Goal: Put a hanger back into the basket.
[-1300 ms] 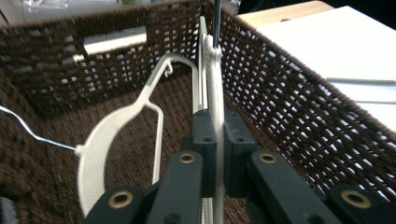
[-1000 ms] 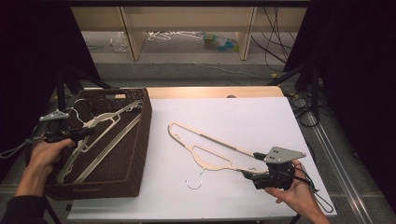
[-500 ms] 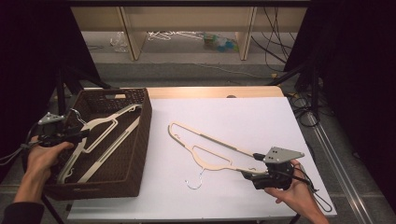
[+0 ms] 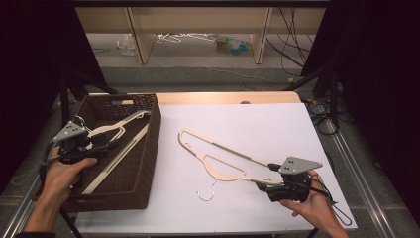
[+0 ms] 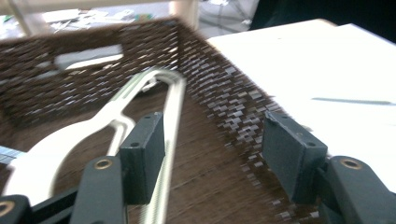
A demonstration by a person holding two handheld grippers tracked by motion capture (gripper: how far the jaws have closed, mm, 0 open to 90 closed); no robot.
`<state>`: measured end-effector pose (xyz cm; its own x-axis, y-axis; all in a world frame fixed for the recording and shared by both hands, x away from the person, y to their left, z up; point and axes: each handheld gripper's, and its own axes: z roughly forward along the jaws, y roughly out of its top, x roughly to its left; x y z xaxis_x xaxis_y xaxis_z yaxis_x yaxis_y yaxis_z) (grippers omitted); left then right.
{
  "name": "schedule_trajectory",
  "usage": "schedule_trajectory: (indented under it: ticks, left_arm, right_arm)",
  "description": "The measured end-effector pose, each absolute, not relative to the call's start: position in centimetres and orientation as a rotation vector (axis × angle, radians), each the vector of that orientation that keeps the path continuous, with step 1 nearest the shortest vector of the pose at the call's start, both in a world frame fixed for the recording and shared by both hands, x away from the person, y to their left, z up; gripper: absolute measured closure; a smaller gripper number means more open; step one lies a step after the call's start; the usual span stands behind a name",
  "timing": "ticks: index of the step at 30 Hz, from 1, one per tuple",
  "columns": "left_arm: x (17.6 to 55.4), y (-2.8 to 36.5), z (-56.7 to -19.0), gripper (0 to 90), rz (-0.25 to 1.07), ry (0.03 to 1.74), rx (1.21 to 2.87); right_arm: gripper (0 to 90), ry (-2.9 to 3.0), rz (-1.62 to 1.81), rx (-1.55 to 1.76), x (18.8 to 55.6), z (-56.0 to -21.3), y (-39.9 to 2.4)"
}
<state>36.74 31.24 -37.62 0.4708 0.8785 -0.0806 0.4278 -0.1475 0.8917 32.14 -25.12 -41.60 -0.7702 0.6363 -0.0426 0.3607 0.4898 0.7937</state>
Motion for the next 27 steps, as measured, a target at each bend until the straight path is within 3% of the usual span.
schedule_trajectory:
  ticks: [10,27]
  left_arm:
    - [34.9,26.9,-37.2,34.9,0.559,0.963,1.766]
    - [30.5,18.8,-38.1,16.4,0.465,0.763,1.787]
  right_arm:
    - [26.7,2.413,1.169,0.834,32.2,-41.8,-25.1]
    - [23.0,2.419,1.176,0.855,32.3,-42.3,-25.2]
